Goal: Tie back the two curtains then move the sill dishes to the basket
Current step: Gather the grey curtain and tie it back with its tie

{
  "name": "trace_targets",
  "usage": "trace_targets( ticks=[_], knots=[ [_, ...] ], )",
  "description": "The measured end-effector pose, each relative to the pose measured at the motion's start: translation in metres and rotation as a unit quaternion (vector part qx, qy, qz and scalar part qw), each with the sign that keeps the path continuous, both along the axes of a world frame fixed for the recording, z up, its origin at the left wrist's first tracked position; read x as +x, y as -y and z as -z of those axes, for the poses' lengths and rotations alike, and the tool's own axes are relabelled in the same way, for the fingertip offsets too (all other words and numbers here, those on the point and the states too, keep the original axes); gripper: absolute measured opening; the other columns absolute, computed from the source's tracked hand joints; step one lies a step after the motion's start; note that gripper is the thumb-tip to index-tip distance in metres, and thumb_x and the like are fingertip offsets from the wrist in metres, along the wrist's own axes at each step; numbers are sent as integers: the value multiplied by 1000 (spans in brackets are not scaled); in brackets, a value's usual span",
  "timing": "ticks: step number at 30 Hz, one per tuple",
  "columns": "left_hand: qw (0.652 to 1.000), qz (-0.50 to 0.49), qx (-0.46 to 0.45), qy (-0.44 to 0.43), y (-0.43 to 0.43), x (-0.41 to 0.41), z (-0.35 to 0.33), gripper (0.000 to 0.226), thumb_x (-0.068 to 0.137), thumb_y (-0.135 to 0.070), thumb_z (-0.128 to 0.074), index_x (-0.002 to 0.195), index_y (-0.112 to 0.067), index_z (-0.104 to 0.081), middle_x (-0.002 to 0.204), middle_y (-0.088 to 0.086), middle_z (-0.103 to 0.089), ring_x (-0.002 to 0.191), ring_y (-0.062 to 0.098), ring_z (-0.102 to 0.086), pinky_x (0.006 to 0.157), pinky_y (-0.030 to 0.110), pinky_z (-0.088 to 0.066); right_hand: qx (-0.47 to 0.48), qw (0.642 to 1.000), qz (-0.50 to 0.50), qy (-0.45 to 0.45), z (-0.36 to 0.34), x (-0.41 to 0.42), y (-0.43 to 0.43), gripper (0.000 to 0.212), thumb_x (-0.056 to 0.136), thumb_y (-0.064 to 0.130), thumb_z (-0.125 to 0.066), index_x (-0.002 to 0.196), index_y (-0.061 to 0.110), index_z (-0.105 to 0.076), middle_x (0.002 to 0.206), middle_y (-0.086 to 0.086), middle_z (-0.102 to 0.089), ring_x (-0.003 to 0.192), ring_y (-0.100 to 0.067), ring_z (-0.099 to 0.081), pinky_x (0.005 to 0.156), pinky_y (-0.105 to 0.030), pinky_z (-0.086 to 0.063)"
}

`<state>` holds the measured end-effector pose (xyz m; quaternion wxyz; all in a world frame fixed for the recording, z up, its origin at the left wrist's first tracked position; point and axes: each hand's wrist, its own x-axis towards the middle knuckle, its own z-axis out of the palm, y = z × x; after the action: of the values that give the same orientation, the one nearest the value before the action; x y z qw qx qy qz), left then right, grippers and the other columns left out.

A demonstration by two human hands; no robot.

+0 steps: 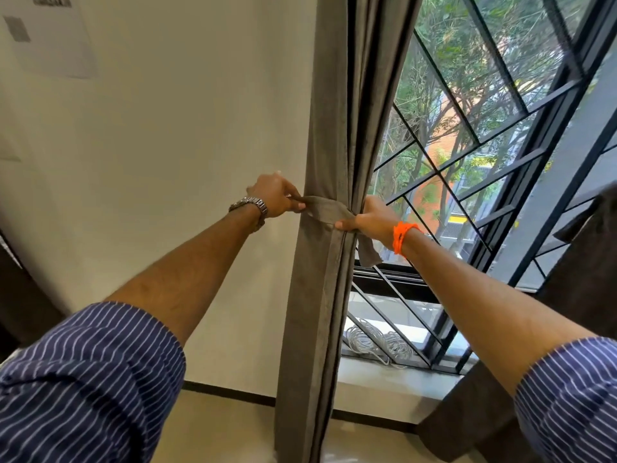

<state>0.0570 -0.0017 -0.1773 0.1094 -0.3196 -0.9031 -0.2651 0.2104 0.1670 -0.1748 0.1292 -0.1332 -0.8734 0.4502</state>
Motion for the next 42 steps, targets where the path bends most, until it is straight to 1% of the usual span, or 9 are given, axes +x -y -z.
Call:
trace_targets(
  ticks=[3,7,11,15,21,29,32,38,42],
  knots=[
    [996,-35,-54,-58,2,0,-10,32,66,-50,-82,90,-30,-78,93,-3,-66,88,19,-58,74,35,-54,-44,998,-50,22,-6,-1,0,38,73,5,-78,107,1,-60,105,-13,-68,99,-28,-67,92,-42,-55],
    [992,-59,-59,-98,-1,8,-20,21,76,-44,-78,93,-30,-77,87,-3,-73,72,16,-63,63,26,-52,-66,989,-110,79,-15,1,-1,54,73,-6,-74,122,-5,-53,113,-18,-66,105,-33,-66,88,-43,-57],
    [999,-8,-11,-46,-14,21,-15,7,85,-26,-72,87,-21,-75,69,-3,-73,57,9,-68,66,31,-60,-98,974,-176,105,-25,12,1,44,84,-20,-53,125,-8,-50,101,-10,-63,92,-21,-65,76,-27,-60],
    [990,98,74,74,-33,32,-10,10,82,-4,-72,90,-2,-67,90,16,-71,61,21,-67,61,40,-61,-103,970,-186,117,-26,18,-6,42,86,-17,-51,124,1,-54,111,-12,-63,107,-29,-61,84,-32,-59],
    [948,233,128,175,-58,52,-18,19,93,-17,-61,110,-8,-60,100,5,-61,92,22,-58,86,37,-50,45,996,-76,28,-18,21,-6,37,77,-9,-68,111,4,-62,111,-17,-68,107,-30,-64,96,-47,-52],
    [807,248,275,460,-76,66,2,27,102,-19,-41,108,-4,-62,98,12,-68,83,21,-65,71,31,-58,189,967,112,-132,-1,34,-19,59,61,28,-84,112,9,-60,101,-7,-72,93,-23,-68,79,-35,-56],
    [805,234,292,460,-76,67,6,28,102,-22,-43,103,-3,-65,94,12,-68,76,17,-66,62,28,-56,189,955,148,-175,2,32,-13,67,58,29,-83,113,9,-49,103,-10,-64,90,-25,-64,76,-41,-56],
    [794,202,337,465,-66,59,15,42,100,-28,-40,125,-2,-60,127,21,-62,122,35,-57,105,50,-44,205,946,153,-199,8,35,-5,61,65,38,-81,115,15,-56,107,-3,-67,92,-21,-64,78,-38,-57],
    [827,172,342,411,-54,76,11,35,101,-20,-34,109,-6,-65,109,18,-67,101,28,-62,91,43,-51,176,950,153,-207,13,34,-1,46,69,36,-79,107,13,-66,98,-5,-73,86,-21,-68,78,-38,-59]
  ],
)
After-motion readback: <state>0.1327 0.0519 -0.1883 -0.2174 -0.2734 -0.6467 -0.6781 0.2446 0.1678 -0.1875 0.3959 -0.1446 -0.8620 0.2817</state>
